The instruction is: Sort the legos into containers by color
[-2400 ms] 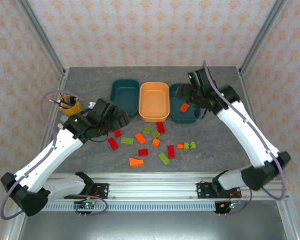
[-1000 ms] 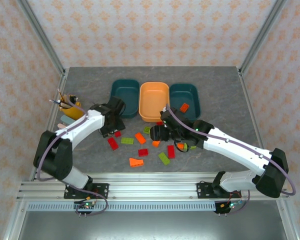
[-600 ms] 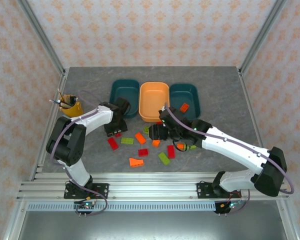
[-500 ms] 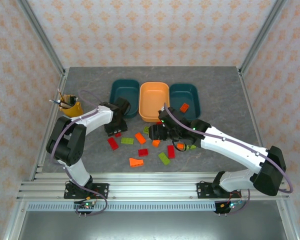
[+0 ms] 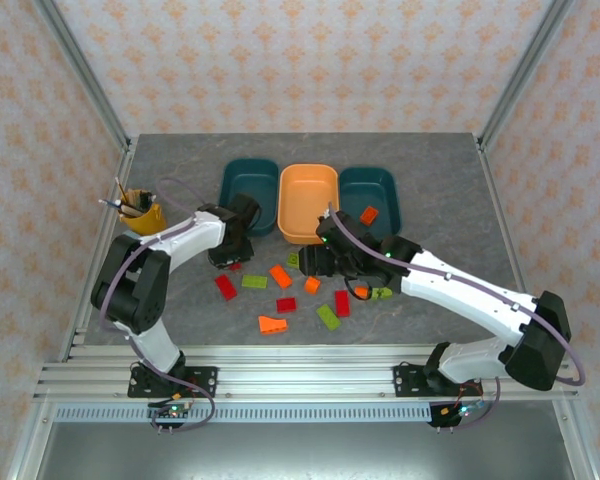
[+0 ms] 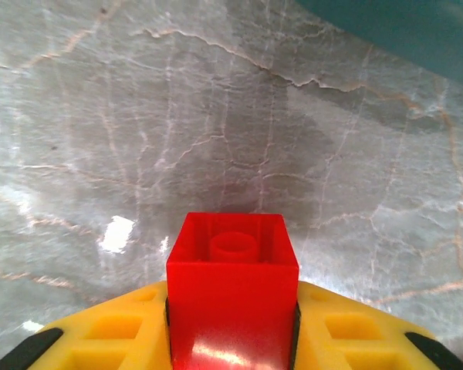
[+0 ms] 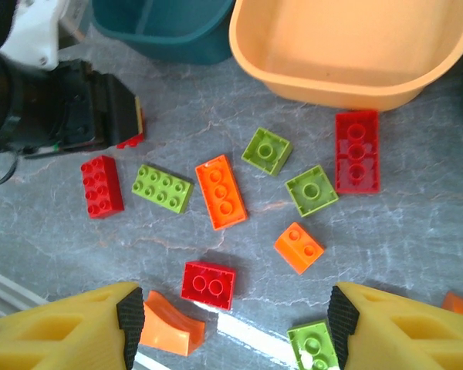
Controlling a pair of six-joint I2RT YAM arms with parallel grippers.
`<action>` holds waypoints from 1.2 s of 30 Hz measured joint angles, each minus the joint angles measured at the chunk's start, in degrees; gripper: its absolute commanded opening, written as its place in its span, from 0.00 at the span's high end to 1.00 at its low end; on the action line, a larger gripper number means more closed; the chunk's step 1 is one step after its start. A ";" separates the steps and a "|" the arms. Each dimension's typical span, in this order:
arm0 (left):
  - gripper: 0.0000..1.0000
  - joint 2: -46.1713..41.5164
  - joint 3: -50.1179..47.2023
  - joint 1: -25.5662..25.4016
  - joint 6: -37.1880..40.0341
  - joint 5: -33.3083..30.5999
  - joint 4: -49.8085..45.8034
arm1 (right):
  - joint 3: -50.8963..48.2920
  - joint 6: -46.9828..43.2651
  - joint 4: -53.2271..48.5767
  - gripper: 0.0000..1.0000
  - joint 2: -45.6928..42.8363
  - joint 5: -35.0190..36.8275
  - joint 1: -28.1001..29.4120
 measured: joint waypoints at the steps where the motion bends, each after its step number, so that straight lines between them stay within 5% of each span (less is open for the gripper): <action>1: 0.66 -1.22 0.02 -0.39 0.15 -0.26 -0.57 | 0.31 0.00 -0.33 0.34 -0.46 0.59 -0.24; 11: 0.67 -7.32 15.43 -6.21 0.90 0.74 -6.40 | 4.02 0.22 -0.07 0.33 -5.25 3.85 -8.22; 23: 0.66 23.78 46.75 -9.79 2.78 3.58 -4.72 | 4.13 6.10 0.26 0.33 -3.19 -0.04 -18.99; 29: 0.63 35.67 54.62 -10.10 2.75 3.98 -5.33 | 3.89 7.58 -0.20 0.33 -3.96 -1.11 -19.58; 36: 0.37 40.13 58.38 -10.10 2.25 4.66 -7.23 | 1.92 8.22 -1.46 0.33 -6.10 -1.29 -19.58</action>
